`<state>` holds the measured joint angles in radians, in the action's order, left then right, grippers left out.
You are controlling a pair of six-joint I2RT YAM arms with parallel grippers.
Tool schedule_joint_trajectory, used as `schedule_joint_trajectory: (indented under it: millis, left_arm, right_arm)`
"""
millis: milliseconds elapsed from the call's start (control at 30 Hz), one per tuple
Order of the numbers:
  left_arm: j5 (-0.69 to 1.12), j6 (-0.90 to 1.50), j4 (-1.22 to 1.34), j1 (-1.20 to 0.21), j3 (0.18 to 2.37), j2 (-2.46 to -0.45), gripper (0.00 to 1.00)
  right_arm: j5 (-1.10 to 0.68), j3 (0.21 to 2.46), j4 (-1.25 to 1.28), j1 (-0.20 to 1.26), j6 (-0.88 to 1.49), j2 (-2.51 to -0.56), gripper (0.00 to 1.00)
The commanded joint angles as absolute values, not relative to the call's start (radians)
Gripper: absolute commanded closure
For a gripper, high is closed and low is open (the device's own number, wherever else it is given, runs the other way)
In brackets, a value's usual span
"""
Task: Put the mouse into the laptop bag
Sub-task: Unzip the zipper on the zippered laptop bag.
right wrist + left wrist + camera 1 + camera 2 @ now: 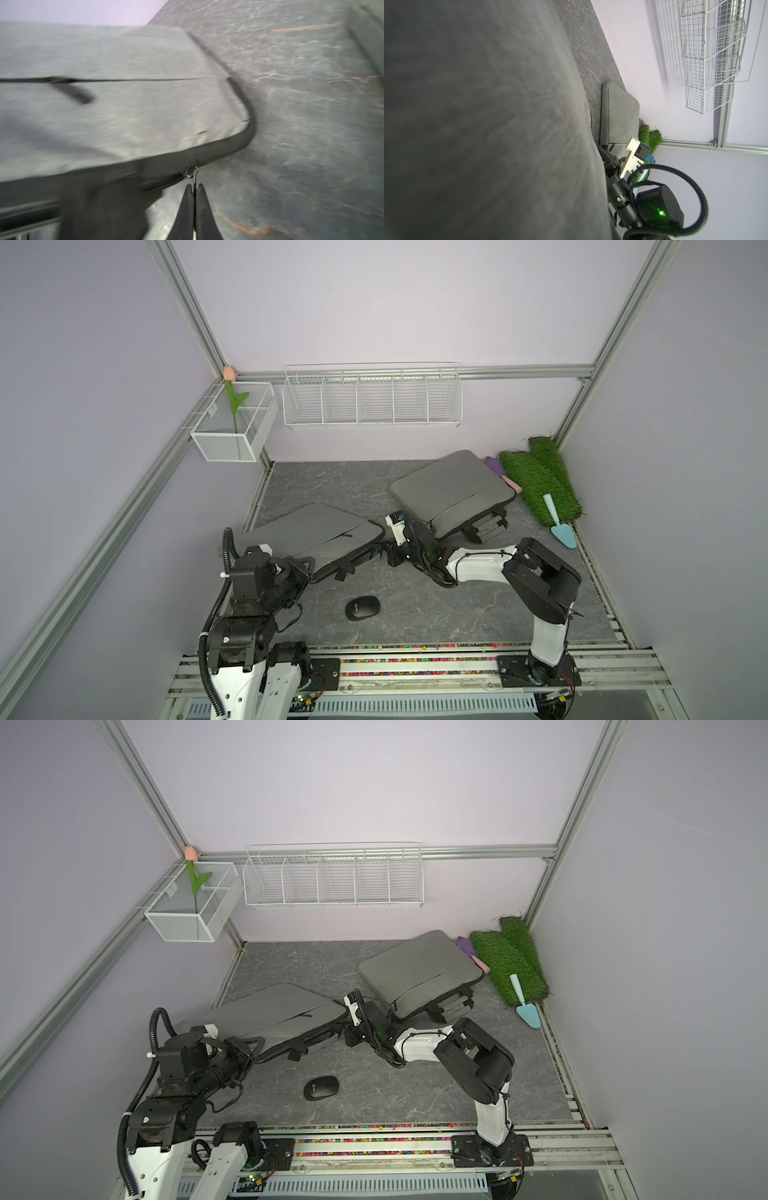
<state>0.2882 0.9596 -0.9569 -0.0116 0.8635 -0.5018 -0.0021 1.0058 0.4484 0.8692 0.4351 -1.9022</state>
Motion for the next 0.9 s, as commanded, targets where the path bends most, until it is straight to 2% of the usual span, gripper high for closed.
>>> schedule_joint_trajectory:
  millis: [0, 167, 333, 533, 700, 800, 867]
  left_arm:
    - [0.189, 0.905, -0.882, -0.003, 1.027, -0.499, 1.0]
    - [0.171, 0.856, -0.951, -0.002, 1.139, -0.594, 1.0]
    - [0.022, 0.818, -1.036, 0.003, 1.237, -0.595, 1.0]
    - [0.196, 0.826, -0.895, 0.011, 1.141, -0.728, 1.0]
    - [0.178, 0.827, -0.837, 0.093, 1.069, -0.749, 1.0]
    - [0.232, 0.798, -0.807, 0.176, 1.06, -0.831, 1.0]
    - [0.187, 0.78, -0.812, 0.183, 1.066, -0.887, 1.0]
  right_arm:
    - [0.044, 0.963, 0.39, 0.81, 0.468, -1.93, 0.93]
    - [0.041, 0.95, 0.411, 0.756, 0.472, -1.929, 0.93]
    - [0.053, 0.925, 0.405, 0.729, 0.449, -1.874, 0.93]
    - [0.074, 0.843, 0.391, 0.726, 0.416, -1.715, 0.93]
    - [0.102, 0.793, 0.327, 0.728, 0.383, -1.543, 0.93]
    - [0.091, 0.776, 0.303, 0.729, 0.376, -1.465, 0.93]
    - [0.088, 0.766, 0.297, 0.742, 0.371, -1.43, 0.93]
